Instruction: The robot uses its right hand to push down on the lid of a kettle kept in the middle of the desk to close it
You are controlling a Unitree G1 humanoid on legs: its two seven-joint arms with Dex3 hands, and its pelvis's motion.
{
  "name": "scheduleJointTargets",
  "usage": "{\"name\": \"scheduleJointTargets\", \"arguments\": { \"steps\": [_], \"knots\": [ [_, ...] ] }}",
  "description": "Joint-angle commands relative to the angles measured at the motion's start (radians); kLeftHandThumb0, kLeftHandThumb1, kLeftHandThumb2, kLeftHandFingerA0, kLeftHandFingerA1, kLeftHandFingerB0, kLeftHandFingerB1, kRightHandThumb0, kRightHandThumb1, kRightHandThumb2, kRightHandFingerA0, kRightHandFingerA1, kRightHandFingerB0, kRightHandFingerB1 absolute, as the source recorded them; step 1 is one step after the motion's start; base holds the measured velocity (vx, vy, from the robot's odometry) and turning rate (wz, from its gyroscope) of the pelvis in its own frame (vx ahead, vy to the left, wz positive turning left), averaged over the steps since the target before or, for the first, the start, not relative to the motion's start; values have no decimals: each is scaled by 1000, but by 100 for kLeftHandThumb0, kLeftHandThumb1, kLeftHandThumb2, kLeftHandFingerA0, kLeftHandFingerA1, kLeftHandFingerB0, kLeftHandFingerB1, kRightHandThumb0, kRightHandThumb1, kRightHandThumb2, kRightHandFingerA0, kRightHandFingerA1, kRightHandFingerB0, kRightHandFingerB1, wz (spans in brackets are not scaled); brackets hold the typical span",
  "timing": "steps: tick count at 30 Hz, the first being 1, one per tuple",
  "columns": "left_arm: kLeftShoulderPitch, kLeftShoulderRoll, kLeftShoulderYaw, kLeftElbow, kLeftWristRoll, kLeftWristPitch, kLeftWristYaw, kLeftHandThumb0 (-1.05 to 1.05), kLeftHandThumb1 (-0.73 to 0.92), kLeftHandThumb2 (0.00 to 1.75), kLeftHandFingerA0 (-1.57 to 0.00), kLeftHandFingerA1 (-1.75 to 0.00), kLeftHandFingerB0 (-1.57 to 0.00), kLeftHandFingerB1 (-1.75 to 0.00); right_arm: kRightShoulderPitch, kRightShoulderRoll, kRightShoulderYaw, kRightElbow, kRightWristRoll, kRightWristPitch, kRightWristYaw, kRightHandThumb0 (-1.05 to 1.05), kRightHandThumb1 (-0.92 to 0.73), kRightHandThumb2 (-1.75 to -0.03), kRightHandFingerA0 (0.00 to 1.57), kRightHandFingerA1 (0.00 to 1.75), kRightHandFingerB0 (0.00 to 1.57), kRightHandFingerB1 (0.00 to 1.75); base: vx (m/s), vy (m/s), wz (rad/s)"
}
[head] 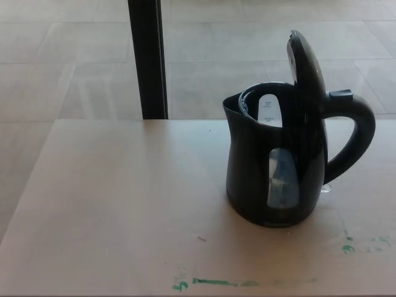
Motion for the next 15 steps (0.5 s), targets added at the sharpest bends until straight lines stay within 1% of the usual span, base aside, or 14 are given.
{"name": "scheduleJointTargets", "arguments": {
  "steps": [1, 2, 3, 4, 5, 6, 7, 9, 10, 11, 12, 13, 14, 15],
  "knots": [
    [-14, 30, 39, 36, -66, 6, -74, -90, 90, 68, -50, -46, -40, -40, -12, -22, -57, 35, 95, -100, 54, -77, -61, -59, 98, 83, 70, 72, 0, 0, 0],
    [-14, 31, 41, 36, -68, 6, -75, -91, 90, 68, -54, -48, -40, -41, -13, -20, -60, 38, 96, -103, 57, -77, -61, -59, 97, 83, 70, 73, 0, 0, 0],
    [-20, 29, 62, 34, -92, 33, -79, -89, 89, 67, -50, -48, -38, -40, -16, -29, -58, 47, 95, -111, 68, -79, -62, -59, 96, 81, 70, 73, 0, 0, 0],
    [-19, 33, 60, 32, -87, 26, -82, -90, 71, 110, -44, -59, -32, -51, -24, -31, -61, 56, 99, -108, 71, -79, -61, -59, 97, 80, 70, 72, 0, 0, 0],
    [-17, 33, 60, 33, -86, 25, -83, -90, 71, 110, -44, -59, -32, -51, -22, -32, -62, 61, 101, -111, 73, -79, -61, -59, 97, 80, 70, 72, 0, 0, 0],
    [-19, 34, 62, 35, -87, 24, -80, -89, 71, 110, -42, -58, -33, -51, -25, -28, -70, 54, 114, -117, 82, -81, -61, -59, 95, 81, 70, 73, 0, 0, 0],
    [-19, 34, 68, 37, -94, 25, -82, -89, 90, 67, -49, -47, -37, -40, -34, -26, -93, 44, 146, -107, 85, -81, -58, -60, 97, 82, 69, 73, 0, 0, 0],
    [-20, 42, 66, 40, -94, 25, -90, -90, 91, 67, -46, -47, -36, -40, -48, -20, -128, 15, 183, -114, 88, -85, -63, -59, 94, 85, 69, 76, 0, 0, 0],
    [-22, 42, 64, 42, -93, 24, -86, -90, 89, 67, -51, -48, -38, -40, -56, -23, -144, -5, 197, -126, 88, -92, -65, -60, 66, 97, 67, 78, 0, 0, 0],
    [-20, 40, 52, 43, -83, 19, -76, -87, 73, 112, -43, -58, -32, -51, -71, -28, -170, -32, 224, -135, 87, -91, -63, -60, 58, 100, 72, 78, 0, 0, 0],
    [-16, 42, 36, 41, -69, 12, -77, -86, 72, 111, -44, -58, -33, -51, -87, -34, -194, -49, 249, -121, 99, -90, -66, -61, 51, 104, 66, 82, 0, 0, 0],
    [-16, 43, 36, 41, -72, 14, -78, -86, 72, 111, -44, -58, -33, -51, -95, -38, -203, -57, 259, -117, 111, -90, -66, -61, 51, 104, 66, 82, 0, 0, 0],
    [-16, 42, 39, 41, -80, 19, -79, -87, 91, 67, -52, -48, -41, -41, -105, -44, -207, -80, 258, -105, 102, -88, -68, -61, 51, 102, 64, 80, 0, 0, 0],
    [-18, 39, 50, 39, -97, 31, -82, -86, 90, 67, -49, -48, -39, -41, -112, -48, -204, -117, 245, -114, 86, -84, -49, -101, 60, 93, 68, 80, 0, 0, 0]
  ]
}}
